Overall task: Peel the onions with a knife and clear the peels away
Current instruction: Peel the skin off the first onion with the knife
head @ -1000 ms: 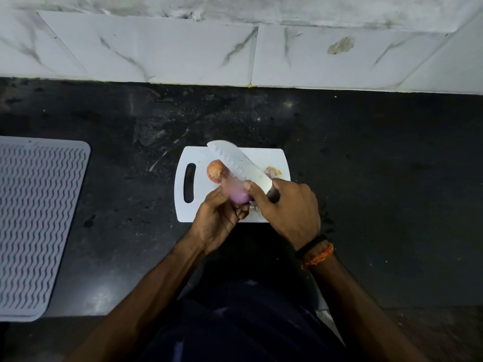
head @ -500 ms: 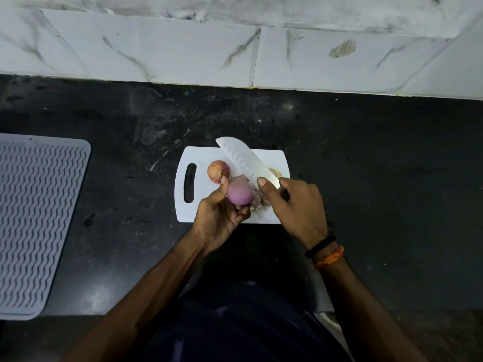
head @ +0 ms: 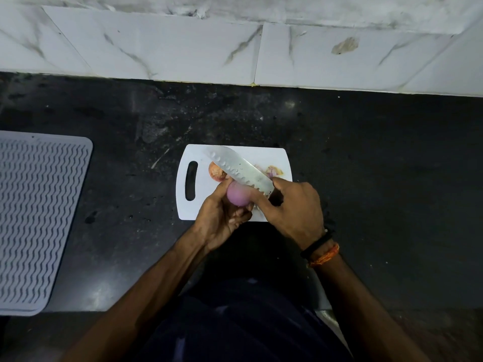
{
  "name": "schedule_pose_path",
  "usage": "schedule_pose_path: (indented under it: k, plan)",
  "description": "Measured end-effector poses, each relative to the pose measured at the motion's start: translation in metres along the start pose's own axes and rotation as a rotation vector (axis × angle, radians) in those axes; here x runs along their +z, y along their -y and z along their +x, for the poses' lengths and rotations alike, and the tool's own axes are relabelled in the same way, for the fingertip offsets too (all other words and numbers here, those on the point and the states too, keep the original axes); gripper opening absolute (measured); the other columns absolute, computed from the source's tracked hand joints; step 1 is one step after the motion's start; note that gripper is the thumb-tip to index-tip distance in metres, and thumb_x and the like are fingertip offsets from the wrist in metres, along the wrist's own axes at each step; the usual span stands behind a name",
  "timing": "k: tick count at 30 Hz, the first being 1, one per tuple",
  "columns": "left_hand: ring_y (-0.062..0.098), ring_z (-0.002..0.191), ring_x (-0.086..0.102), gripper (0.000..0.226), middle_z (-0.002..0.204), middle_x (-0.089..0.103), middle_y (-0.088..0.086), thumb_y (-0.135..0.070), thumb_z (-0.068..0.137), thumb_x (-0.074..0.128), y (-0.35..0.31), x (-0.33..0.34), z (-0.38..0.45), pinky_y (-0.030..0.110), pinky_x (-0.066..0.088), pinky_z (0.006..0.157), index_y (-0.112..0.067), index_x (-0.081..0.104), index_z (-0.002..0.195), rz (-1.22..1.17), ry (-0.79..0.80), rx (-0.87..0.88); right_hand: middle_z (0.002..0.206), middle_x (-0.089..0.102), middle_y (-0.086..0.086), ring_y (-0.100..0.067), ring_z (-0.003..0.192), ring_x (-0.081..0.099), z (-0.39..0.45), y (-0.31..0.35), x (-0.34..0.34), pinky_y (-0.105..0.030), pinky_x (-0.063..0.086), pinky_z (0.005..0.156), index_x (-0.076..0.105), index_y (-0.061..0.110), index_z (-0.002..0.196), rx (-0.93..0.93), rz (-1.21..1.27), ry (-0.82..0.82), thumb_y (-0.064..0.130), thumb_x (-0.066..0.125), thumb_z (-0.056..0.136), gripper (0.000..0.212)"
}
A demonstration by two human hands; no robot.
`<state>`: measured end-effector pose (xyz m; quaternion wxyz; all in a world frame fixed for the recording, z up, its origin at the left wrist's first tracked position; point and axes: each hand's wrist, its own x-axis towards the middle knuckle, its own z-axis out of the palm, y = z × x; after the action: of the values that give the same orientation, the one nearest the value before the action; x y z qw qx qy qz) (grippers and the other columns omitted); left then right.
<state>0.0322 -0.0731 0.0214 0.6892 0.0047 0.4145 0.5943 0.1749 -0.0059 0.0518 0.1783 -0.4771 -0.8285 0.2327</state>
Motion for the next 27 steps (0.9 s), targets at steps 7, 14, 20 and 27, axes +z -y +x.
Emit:
schedule_pose_path:
  k: [7,14,20,27]
  plan:
    - [0.008,0.045,0.043,0.032,0.069,0.057,0.01,-0.032,0.097,0.047,-0.001,0.003,-0.001,0.016,0.033,0.039,-0.003,0.061,0.1,0.045,-0.023,0.01,0.043,0.035,0.013,-0.003,0.039,0.037,-0.002,-0.002,0.006,-0.024,0.03,0.048,0.033,0.03,0.052,0.009,-0.058,-0.032,0.079,0.05,0.084,0.06]
    - [0.011,0.066,0.058,0.033,0.09,0.069,0.005,-0.039,0.099,0.051,-0.001,0.005,0.002,0.02,0.051,0.06,-0.012,0.069,0.104,0.017,-0.099,0.034,0.044,0.046,0.014,-0.002,0.045,0.042,-0.001,0.004,0.002,-0.022,0.034,0.051,0.047,0.022,0.048,0.162,0.5,0.03,0.058,0.067,0.087,0.057]
    - [0.016,0.067,0.052,0.043,0.084,0.067,0.01,-0.044,0.101,0.047,-0.003,0.005,0.002,0.02,0.05,0.057,-0.009,0.071,0.105,-0.002,-0.086,0.005,0.046,0.048,0.003,-0.009,0.046,0.048,0.001,-0.014,0.004,-0.024,0.031,0.05,0.048,0.021,0.052,0.182,0.278,0.02,0.064,0.048,0.095,0.061]
    - [0.013,0.063,0.054,0.046,0.089,0.063,0.013,-0.039,0.106,0.041,0.0,0.006,0.003,0.019,0.052,0.053,-0.002,0.058,0.126,-0.022,-0.084,-0.014,0.043,0.04,0.008,-0.011,0.043,0.045,-0.002,-0.011,0.012,-0.026,0.029,0.051,0.041,0.027,0.052,0.125,0.18,0.01,0.068,0.043,0.093,0.057]
